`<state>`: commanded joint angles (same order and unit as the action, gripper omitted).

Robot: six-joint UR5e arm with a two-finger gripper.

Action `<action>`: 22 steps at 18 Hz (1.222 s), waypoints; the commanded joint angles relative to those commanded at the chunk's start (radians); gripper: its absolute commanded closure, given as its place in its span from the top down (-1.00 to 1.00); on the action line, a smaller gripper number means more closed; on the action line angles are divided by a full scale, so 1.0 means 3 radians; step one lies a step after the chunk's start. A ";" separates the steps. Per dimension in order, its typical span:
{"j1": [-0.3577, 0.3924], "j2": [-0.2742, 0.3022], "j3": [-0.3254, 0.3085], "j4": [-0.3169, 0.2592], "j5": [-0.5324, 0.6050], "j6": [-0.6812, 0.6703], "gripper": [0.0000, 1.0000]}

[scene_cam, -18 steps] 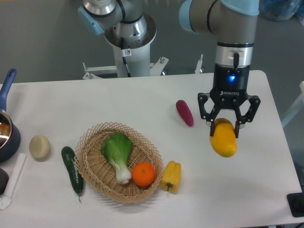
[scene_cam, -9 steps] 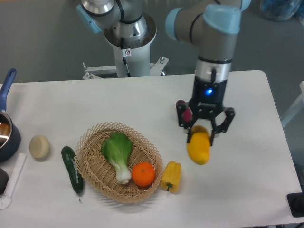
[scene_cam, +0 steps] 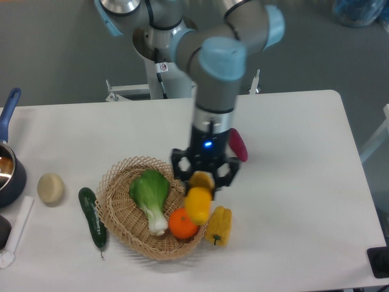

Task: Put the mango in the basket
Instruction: 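Carry the mango over the wicker basket and lower it inside, then open the gripper to release the mango beside the bok choy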

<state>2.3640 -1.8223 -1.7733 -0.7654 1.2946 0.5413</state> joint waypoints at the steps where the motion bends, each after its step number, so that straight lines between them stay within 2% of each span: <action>1: -0.0066 -0.0015 -0.0005 0.0000 0.0076 0.0117 -0.08; 4: -0.0230 -0.0062 -0.0071 0.0000 0.0352 0.0551 -0.08; 8: -0.0241 -0.0041 -0.0164 -0.0005 0.0471 0.1033 -0.08; 11: -0.0241 -0.0026 -0.0204 -0.0010 0.0491 0.1095 -0.08; 14: -0.0246 -0.0021 -0.0230 -0.0005 0.0706 0.1243 -0.08; 18: -0.0246 -0.0046 -0.0261 -0.0005 0.0716 0.1253 -0.06; 22: -0.0261 -0.0102 -0.0266 0.0005 0.0711 0.1238 0.21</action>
<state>2.2856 -1.8529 -1.8530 -0.7639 1.5079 0.9127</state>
